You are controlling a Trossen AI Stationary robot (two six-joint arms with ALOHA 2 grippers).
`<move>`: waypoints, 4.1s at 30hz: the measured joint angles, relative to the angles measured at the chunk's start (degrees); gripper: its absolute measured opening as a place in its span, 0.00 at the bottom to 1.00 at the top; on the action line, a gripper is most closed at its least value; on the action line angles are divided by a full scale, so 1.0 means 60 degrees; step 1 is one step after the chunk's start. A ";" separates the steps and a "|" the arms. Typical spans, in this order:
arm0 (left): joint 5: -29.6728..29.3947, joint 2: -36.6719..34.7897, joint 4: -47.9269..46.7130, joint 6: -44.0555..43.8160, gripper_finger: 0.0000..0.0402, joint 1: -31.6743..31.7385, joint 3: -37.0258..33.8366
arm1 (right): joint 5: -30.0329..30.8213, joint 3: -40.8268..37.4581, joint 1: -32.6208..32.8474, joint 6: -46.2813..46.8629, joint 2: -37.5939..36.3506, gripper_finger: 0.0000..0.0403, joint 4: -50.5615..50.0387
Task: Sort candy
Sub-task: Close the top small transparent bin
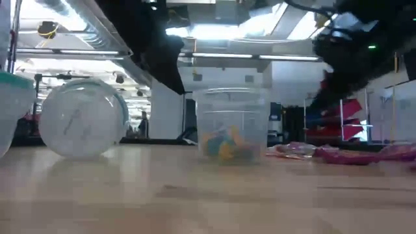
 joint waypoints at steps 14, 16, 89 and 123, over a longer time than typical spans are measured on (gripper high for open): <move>-0.0204 0.0000 -0.0127 -0.0424 0.47 -0.0087 0.0000 | -0.4990 0.0901 -0.3876 -0.6669 0.3557 0.28 0.4458; -0.0204 0.0000 -0.0122 -0.0364 0.47 -0.0087 0.0000 | -0.5084 0.1509 -0.3842 -0.7302 0.4326 0.32 0.4317; -0.0437 0.0000 -0.0773 -0.1656 0.47 -0.1199 -0.0004 | -0.2977 0.3959 -0.2237 -0.7544 0.5280 0.04 0.2327; -0.0499 0.0000 -0.0518 -0.1648 0.47 -0.1111 0.0000 | -0.2385 0.4033 -0.3704 -0.6136 0.8682 0.22 0.5807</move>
